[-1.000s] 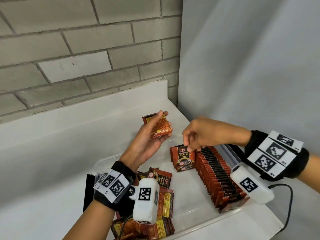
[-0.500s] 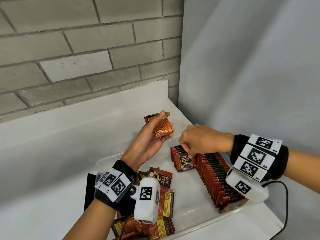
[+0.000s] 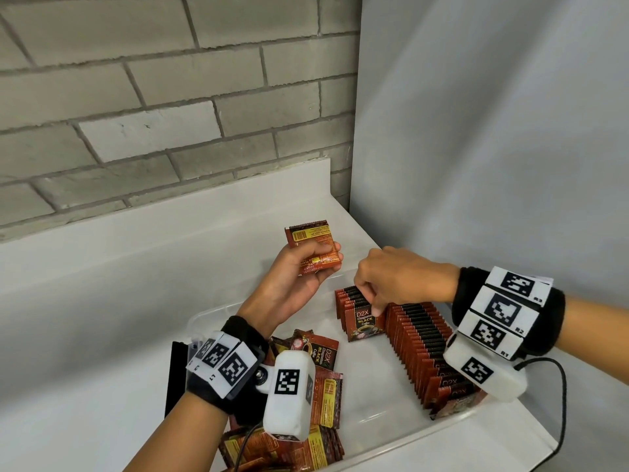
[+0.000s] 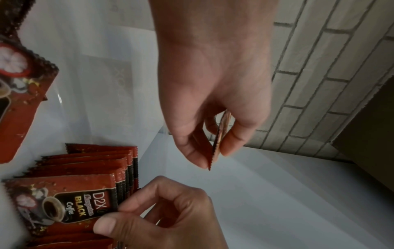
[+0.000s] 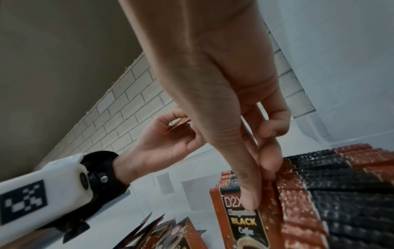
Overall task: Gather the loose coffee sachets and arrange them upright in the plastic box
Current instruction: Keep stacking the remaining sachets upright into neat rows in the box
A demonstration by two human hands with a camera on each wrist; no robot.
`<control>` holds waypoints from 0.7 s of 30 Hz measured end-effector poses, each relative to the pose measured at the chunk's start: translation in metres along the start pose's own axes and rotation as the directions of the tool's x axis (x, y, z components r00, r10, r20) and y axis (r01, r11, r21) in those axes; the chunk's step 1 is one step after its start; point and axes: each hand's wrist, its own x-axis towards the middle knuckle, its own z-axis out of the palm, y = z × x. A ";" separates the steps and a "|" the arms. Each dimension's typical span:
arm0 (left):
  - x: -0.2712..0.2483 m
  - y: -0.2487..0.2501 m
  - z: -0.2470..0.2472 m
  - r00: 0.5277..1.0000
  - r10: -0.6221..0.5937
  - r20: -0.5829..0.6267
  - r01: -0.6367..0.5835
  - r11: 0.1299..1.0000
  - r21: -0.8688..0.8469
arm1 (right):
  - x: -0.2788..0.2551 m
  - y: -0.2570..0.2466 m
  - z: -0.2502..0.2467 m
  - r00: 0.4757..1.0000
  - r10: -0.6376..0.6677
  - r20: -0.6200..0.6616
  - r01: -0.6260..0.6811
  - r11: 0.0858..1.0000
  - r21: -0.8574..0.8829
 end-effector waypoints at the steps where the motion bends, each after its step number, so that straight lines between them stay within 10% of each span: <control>1: 0.000 0.000 0.000 1.000 0.003 0.000 -0.003 1.000 0.007 | 0.000 0.001 0.000 1.000 -0.005 -0.002 0.005 1.000 0.000; 13: -0.001 -0.001 -0.001 1.000 0.014 0.014 -0.014 0.999 0.042 | -0.001 0.012 -0.011 0.998 0.067 0.006 -0.067 0.971 0.229; 21: 0.000 -0.001 -0.001 0.998 0.011 0.061 -0.014 0.999 0.046 | -0.007 0.019 -0.029 0.961 0.179 -0.211 0.033 0.681 0.731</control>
